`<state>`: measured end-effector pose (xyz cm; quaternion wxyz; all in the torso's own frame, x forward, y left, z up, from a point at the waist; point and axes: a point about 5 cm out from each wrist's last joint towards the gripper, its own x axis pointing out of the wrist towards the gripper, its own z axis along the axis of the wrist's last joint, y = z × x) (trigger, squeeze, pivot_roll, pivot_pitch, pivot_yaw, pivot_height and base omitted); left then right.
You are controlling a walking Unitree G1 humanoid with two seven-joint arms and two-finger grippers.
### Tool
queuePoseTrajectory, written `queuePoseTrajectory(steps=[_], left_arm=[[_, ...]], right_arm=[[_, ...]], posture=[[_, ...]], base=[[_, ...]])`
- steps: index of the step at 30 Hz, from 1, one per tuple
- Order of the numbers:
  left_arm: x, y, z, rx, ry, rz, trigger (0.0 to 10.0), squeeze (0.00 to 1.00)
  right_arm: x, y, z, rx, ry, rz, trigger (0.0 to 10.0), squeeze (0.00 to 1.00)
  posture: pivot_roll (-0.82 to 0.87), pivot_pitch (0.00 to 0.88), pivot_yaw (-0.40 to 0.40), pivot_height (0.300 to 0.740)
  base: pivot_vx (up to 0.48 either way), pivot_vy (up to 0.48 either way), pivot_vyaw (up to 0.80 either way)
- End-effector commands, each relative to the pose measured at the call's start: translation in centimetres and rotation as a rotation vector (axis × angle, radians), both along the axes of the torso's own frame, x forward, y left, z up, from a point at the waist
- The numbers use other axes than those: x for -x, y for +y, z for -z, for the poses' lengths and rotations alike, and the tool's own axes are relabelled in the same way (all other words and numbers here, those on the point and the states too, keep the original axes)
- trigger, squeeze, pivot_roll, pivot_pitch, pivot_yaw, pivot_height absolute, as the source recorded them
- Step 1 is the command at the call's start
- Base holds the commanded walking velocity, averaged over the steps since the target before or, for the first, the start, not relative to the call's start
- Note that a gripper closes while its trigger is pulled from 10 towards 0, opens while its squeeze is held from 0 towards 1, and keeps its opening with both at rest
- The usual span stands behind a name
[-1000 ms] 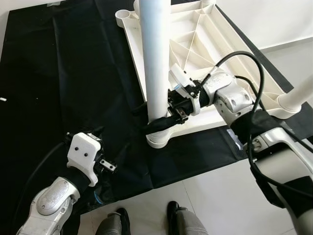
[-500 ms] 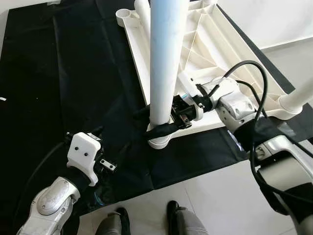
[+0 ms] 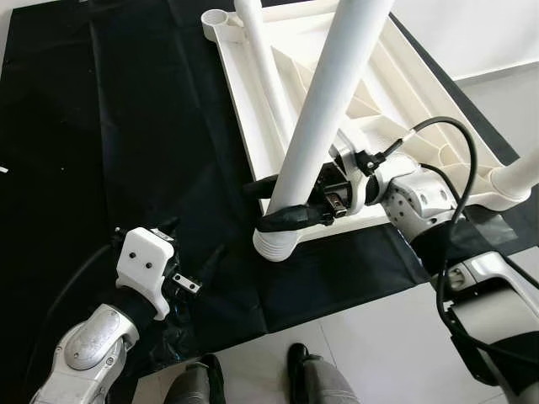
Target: Building children table
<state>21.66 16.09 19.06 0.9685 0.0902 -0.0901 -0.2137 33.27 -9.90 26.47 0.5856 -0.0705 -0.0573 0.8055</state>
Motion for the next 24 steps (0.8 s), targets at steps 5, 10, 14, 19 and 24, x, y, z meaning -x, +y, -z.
queuePoseTrajectory(steps=[5,10,14,19,24], left_arm=[[0.3,-0.1,0.4,0.001,0.02,0.016,10.0,0.0],[0.2,0.2,0.3,0.01,0.022,0.006,10.0,0.0],[-0.6,1.9,-0.8,-0.022,-0.015,-0.046,10.0,0.0],[-0.7,3.0,-2.2,-0.069,-0.058,-0.057,10.0,0.0],[-0.7,4.2,-4.7,-0.146,-0.124,-0.045,10.0,0.0]], right_arm=[[0.2,-0.6,3.2,0.252,-0.087,0.002,10.0,0.0],[0.2,-0.5,3.0,0.323,-0.162,-0.016,10.0,0.0],[-0.2,-0.2,2.0,0.328,-0.188,-0.016,10.0,0.0],[-0.3,-0.2,1.7,0.292,-0.117,-0.01,10.0,0.0],[-0.4,0.0,1.5,0.227,-0.016,-0.005,10.0,0.0]], posture=[[-0.09,0.369,-0.026,0.74],[-0.09,0.368,-0.026,0.74],[-0.09,0.366,-0.033,0.74],[-0.1,0.369,-0.037,0.74],[-0.1,0.372,-0.039,0.74]], base=[[0.0,0.0,0.0],[0.0,0.0,0.0],[0.0,0.0,0.0],[0.0,0.0,0.0],[0.0,0.0,0.0]])
